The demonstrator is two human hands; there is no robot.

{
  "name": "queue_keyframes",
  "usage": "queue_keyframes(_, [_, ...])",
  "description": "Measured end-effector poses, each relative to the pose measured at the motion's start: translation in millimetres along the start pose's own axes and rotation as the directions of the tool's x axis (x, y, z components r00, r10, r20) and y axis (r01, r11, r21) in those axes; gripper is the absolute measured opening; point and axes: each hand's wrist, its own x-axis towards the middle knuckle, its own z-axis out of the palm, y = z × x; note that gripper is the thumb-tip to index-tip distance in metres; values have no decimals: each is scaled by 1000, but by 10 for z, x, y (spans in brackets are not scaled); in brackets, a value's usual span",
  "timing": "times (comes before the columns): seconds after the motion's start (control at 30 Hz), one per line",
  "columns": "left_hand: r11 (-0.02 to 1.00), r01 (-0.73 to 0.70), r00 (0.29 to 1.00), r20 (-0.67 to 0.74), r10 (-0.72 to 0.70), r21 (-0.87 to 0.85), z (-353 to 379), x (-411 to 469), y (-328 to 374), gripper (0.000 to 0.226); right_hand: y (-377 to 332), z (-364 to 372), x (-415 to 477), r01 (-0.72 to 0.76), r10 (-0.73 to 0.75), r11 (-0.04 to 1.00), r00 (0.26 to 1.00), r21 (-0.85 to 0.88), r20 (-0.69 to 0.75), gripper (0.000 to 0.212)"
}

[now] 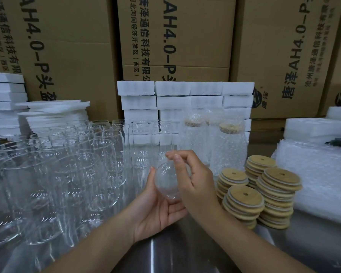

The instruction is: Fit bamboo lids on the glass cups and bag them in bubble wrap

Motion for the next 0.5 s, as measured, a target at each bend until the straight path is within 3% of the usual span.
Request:
queue_keyframes(0.17, [993, -75, 997, -8, 75, -90, -73, 45, -48, 62, 14, 45, -43, 251, -244, 955, 968, -157, 61, 30])
queue_keyframes(0.23, [988, -125, 992, 1, 126, -92, -82, 28, -19, 55, 15, 45, -40, 209, -191, 960, 975, -187, 114, 34])
queue_keyframes(0.33, [984, -180, 983, 29, 180, -9, -48, 24, -17, 71, 22, 54, -42, 71, -32, 972, 985, -226, 172, 38])
queue_keyframes(0.43, [971, -225, 974, 60, 220, 83, -30, 45, -65, 61, 19, 51, -18, -35, 68, 974, 988, -226, 139, 40])
queue_keyframes(0.5, [969, -231, 972, 59, 226, 92, -20, 50, -78, 69, 19, 27, 10, -120, 143, 976, 983, -184, 117, 39])
